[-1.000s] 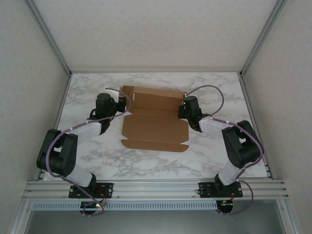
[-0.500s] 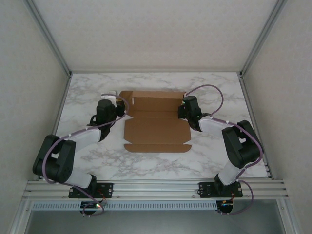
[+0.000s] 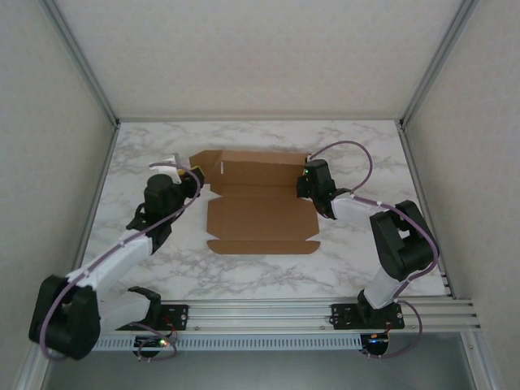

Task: Fold the paper box

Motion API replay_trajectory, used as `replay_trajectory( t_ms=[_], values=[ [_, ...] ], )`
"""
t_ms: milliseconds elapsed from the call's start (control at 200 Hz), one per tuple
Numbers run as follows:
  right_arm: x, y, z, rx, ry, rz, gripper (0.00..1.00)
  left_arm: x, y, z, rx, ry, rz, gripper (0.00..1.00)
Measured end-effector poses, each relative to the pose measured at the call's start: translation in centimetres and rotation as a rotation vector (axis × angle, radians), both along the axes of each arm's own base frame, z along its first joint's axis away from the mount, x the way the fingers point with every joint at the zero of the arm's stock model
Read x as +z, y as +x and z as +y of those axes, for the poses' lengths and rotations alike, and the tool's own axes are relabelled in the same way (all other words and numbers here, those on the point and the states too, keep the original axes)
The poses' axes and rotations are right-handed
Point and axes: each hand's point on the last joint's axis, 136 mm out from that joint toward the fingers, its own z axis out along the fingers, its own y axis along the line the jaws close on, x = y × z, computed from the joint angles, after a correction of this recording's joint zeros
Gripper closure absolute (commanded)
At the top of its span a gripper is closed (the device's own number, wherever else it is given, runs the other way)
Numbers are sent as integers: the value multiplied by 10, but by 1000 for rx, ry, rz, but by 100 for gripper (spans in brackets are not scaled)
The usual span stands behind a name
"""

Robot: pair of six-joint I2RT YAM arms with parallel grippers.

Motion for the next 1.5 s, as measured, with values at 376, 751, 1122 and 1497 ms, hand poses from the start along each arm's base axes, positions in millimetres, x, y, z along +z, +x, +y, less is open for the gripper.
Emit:
replay_trajectory(
  t_ms=[376, 751, 1122, 1497],
  values=[
    [0, -1, 2, 31, -17, -7, 100, 30, 51, 39, 49, 139, 11, 51],
    [0, -1, 2, 34, -16, -6, 100, -22, 109, 46, -41, 53, 191, 56],
    [0, -1, 3, 21, 2, 0, 100, -93, 117, 36, -119, -174, 354, 61],
    [1, -4, 12, 0, -55, -3, 100, -130, 87, -8, -177, -216, 407, 62]
  ],
)
